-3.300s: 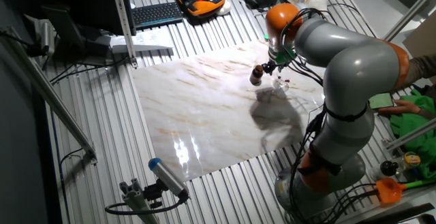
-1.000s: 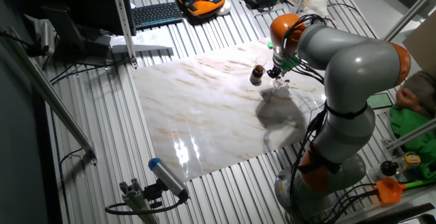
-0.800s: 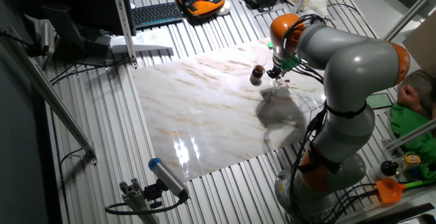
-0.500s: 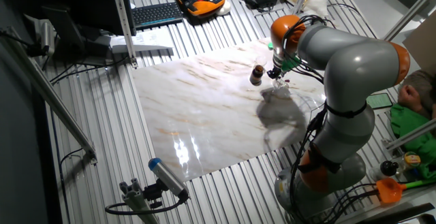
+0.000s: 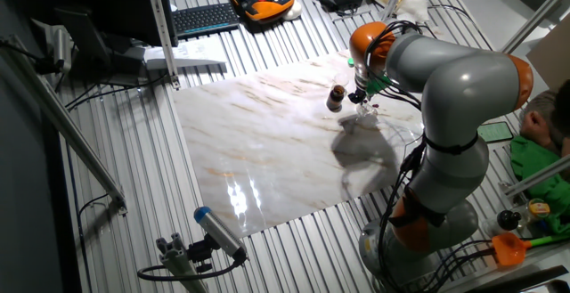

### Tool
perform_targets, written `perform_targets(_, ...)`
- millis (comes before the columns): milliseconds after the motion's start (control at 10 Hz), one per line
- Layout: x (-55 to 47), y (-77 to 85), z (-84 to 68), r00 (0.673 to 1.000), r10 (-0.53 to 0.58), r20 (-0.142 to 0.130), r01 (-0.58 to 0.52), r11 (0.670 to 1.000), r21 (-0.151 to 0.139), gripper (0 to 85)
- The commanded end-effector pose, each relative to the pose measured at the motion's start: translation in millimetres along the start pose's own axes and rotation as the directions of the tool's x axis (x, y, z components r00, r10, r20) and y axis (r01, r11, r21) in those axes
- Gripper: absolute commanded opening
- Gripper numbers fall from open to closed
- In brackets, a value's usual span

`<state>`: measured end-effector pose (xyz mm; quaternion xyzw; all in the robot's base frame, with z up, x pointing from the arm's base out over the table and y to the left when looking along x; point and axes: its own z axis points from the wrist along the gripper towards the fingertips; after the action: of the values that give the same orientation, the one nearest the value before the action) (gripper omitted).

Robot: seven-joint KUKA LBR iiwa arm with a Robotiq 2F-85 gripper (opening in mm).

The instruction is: Transfer liquid using a dropper

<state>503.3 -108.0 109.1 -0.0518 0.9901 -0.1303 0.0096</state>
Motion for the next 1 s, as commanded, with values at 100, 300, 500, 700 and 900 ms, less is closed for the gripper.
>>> perform_targets(100,-0.5,-0.4,-0.8,1.000,-0.014,0.001,0.014,1.000,0.013,34.0)
perform_targets(300,-1.0,-0.7,-1.1,1.000,-0.024,0.000,0.024,1.000,0.018,34.0)
perform_targets(500,-1.2,-0.8,-1.1,1.000,-0.031,0.001,0.031,0.999,0.022,34.0)
perform_targets(700,-1.2,-0.9,-1.2,0.999,-0.040,-0.007,0.040,0.999,0.023,34.0)
perform_targets(900,-1.4,-1.0,-1.2,0.999,-0.046,-0.007,0.046,0.999,0.020,17.0)
